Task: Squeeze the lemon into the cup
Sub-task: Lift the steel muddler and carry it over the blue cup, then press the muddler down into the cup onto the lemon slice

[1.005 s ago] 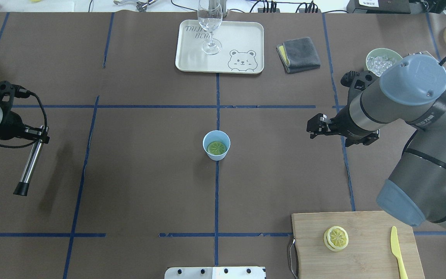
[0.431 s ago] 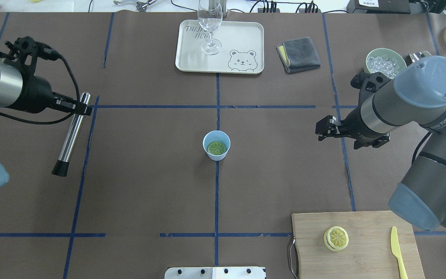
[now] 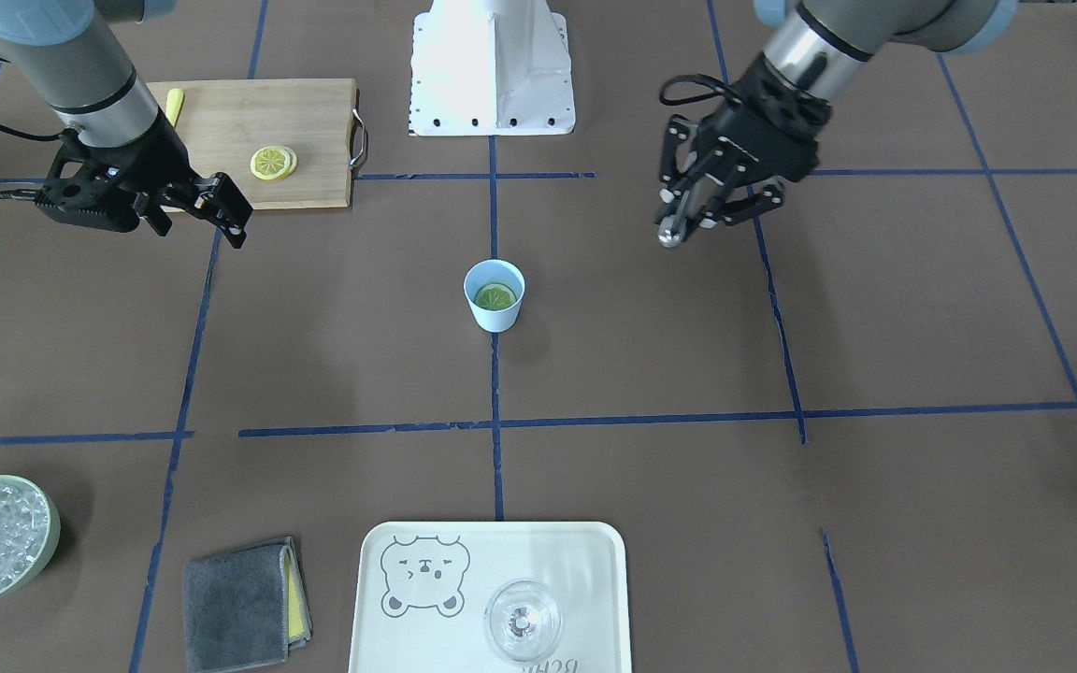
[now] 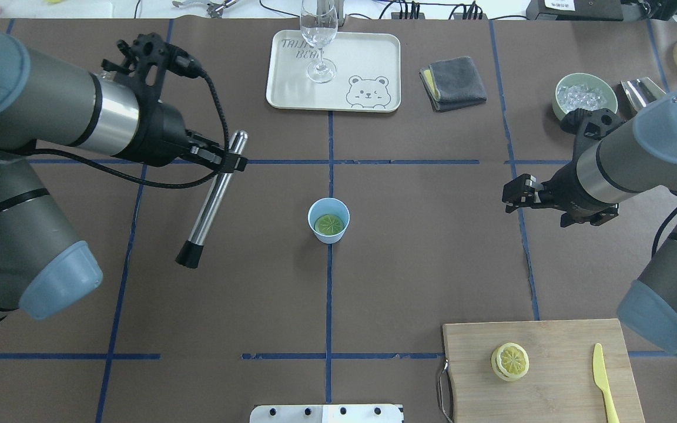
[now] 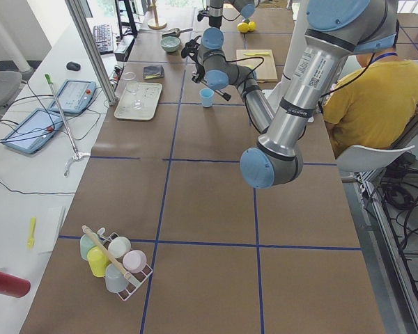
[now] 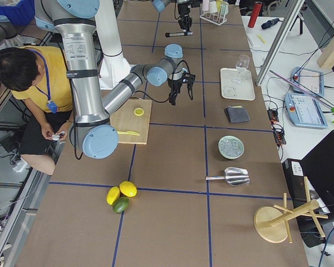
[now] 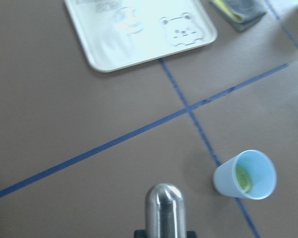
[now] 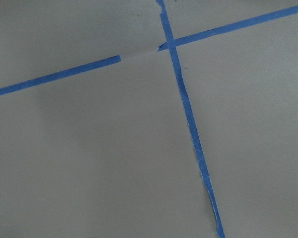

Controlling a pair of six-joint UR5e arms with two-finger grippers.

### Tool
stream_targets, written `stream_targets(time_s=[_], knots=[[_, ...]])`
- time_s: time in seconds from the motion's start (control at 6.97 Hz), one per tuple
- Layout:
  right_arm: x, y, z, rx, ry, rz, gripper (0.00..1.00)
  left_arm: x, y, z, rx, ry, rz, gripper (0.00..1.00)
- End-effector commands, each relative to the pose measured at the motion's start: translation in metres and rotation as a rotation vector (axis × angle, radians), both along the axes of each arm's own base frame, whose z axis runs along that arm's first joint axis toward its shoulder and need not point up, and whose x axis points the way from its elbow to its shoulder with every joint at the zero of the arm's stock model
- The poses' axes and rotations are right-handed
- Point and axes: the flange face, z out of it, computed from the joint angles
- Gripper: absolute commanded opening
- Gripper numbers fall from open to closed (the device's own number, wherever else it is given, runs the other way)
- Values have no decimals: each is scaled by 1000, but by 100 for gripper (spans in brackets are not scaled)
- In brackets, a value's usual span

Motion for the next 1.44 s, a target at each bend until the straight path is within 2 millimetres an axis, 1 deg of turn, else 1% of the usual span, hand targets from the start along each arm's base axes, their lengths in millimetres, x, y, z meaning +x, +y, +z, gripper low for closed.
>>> stream_targets(time_s=[0.0, 0.14, 0.29, 0.43, 0.57, 0.72, 0.86, 1.0, 1.15, 1.29], knots=[[17, -1, 13, -4, 16, 1, 100, 38, 12, -38, 209, 201, -186, 0], [25, -5, 16, -10, 10, 1, 100, 73, 11, -23, 247, 268, -251, 0], [31, -5, 23, -12, 17, -7, 100, 76, 14, -17, 337, 338, -254, 0], [34, -6, 23, -13, 17, -4, 100, 83, 8, -6, 595, 279, -286, 0], [34, -7, 24, -18, 15, -5, 100, 80, 15, -1, 654, 349, -376, 0], [36, -7, 24, -25, 8, -6, 100, 101, 38, 6, 619, 399, -503, 0], [38, -8, 23, -35, -4, -10, 100, 140, 70, 14, 562, 442, -582, 0], [38, -8, 24, -37, -3, -10, 100, 152, 69, 5, 551, 456, -615, 0], [38, -8, 24, -38, -3, -9, 100, 155, 70, 13, 548, 440, -612, 0], [38, -8, 24, -38, -3, -9, 100, 157, 70, 16, 549, 433, -611, 0]])
